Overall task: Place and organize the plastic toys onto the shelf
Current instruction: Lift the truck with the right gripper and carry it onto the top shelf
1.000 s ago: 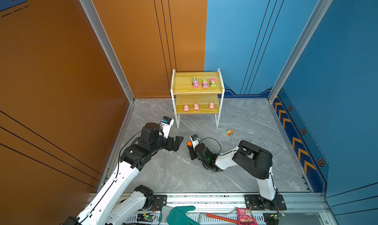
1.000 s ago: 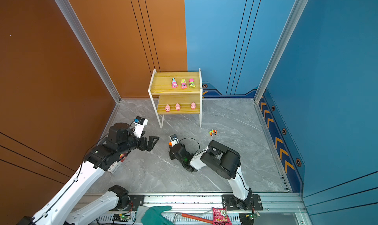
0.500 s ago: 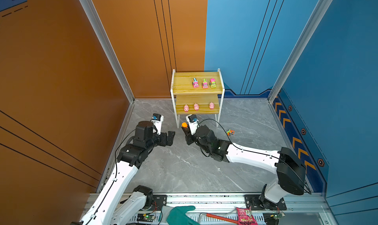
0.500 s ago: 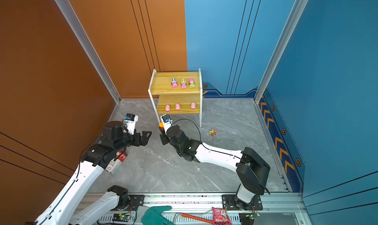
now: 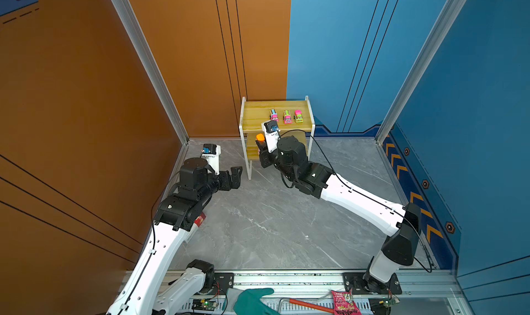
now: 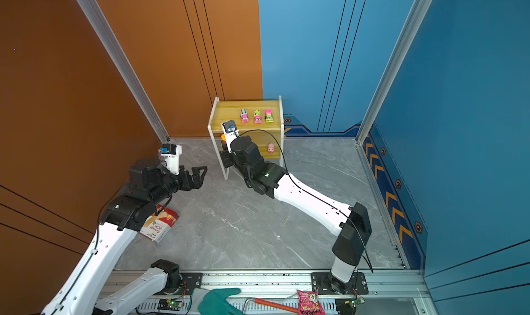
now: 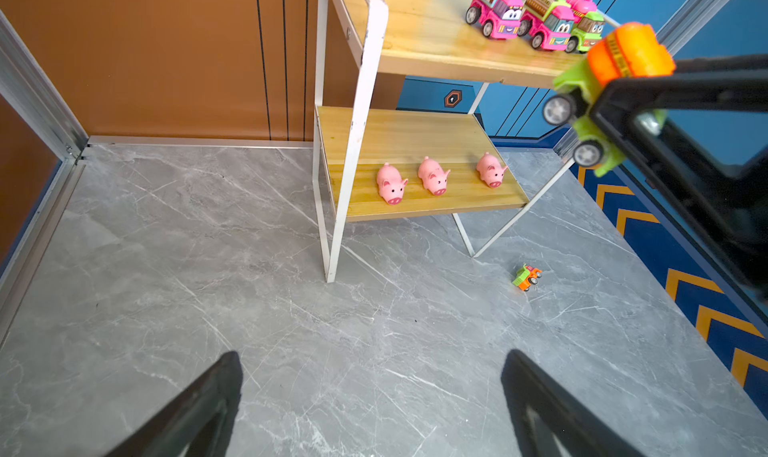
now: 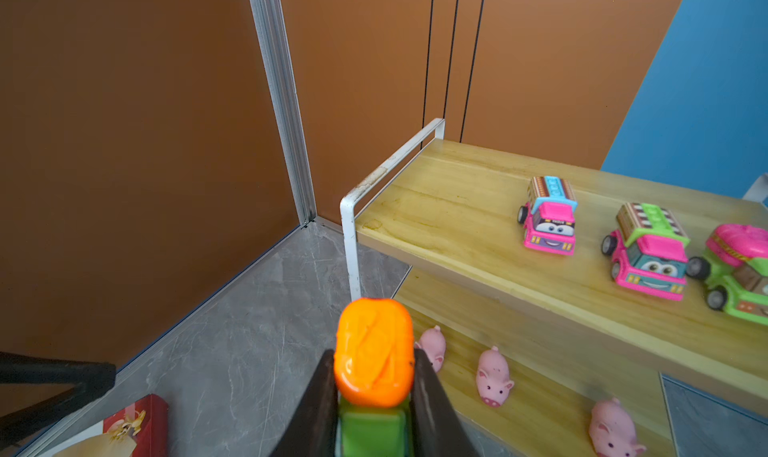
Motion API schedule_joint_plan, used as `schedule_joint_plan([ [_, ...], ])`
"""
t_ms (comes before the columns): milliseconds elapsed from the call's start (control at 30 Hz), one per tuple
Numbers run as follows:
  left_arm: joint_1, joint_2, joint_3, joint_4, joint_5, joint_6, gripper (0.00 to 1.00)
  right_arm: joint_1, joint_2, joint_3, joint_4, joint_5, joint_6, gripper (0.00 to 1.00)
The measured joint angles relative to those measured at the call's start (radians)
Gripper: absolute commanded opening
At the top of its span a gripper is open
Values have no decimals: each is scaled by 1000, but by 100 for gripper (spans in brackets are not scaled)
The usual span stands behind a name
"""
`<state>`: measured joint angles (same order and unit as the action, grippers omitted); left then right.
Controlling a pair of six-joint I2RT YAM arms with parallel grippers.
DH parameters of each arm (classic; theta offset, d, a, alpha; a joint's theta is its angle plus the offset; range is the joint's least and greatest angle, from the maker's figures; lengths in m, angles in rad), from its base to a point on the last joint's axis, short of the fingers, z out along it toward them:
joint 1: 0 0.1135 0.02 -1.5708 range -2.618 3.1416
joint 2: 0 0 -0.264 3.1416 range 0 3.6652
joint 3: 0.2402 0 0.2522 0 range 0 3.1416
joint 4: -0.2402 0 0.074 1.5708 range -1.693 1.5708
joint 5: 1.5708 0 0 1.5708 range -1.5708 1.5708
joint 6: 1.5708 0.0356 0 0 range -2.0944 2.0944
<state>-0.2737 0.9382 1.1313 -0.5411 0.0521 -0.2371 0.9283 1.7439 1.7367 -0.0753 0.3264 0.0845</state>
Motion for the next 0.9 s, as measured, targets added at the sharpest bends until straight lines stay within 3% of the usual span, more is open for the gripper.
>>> schedule_joint_plan([
  [333,-13,101,47,8,2,16,98,-63,153,240,-55,1,-25,18],
  [900,-16,97,-31,64,31,45,98,-114,342,493,-113,19,-8,19],
])
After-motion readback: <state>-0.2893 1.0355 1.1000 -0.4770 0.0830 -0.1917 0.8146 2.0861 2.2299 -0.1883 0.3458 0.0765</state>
